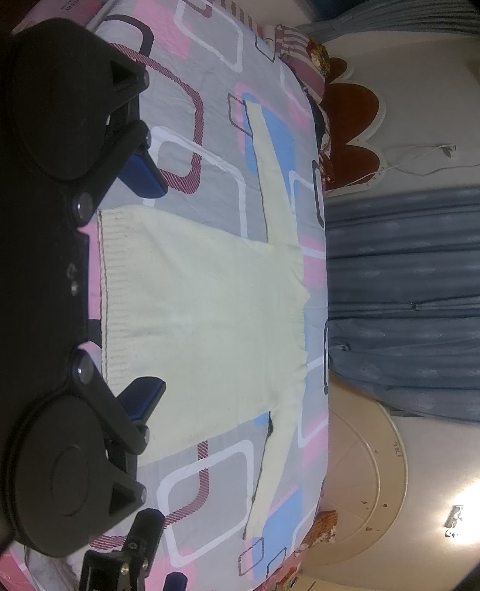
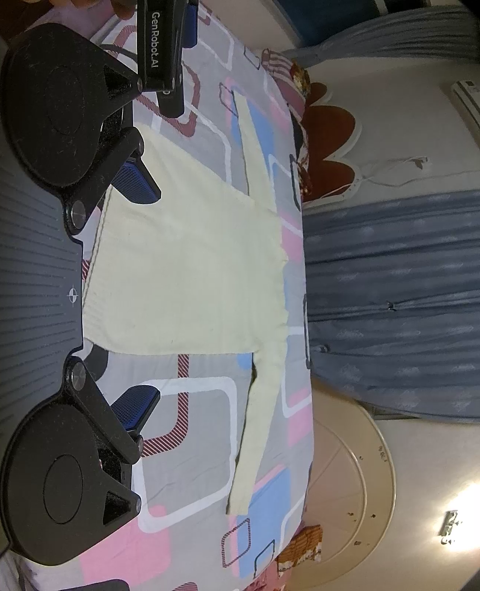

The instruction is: Fold small clothes

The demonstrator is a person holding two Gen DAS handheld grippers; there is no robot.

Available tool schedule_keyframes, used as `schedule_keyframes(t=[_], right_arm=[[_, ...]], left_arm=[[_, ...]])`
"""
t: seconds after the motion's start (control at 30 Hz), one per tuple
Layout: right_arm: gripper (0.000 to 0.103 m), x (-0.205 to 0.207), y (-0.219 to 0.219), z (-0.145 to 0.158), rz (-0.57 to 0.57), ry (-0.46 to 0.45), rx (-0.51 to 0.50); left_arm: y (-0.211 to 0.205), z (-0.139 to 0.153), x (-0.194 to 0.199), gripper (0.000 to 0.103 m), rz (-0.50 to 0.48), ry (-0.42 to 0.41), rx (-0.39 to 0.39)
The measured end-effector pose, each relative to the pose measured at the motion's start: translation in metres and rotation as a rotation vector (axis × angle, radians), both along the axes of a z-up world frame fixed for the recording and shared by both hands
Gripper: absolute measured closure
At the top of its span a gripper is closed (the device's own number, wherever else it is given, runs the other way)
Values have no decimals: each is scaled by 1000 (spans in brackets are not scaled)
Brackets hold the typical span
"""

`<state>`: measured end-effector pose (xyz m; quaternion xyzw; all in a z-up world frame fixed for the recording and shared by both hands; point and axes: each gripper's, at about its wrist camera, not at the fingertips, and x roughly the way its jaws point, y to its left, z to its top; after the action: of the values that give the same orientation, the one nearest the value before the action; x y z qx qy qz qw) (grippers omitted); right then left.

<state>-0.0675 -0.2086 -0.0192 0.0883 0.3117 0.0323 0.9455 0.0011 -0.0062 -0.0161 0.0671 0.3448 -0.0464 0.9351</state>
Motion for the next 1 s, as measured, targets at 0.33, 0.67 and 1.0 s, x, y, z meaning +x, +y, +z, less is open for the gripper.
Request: schedule_keyframes(t=[0.33,0.67,1.0], right_arm=[[0,18,-8,-5,-38,10,-8],[0,59,-10,-12,-77,6,-50],[0,128,-28,-30,-175,19,-51]], left_arm=[[2,-4,22,0,-13,12,1],[5,-12,75,1,-43,29,-4],[9,-35,161,2,-100,62,4]])
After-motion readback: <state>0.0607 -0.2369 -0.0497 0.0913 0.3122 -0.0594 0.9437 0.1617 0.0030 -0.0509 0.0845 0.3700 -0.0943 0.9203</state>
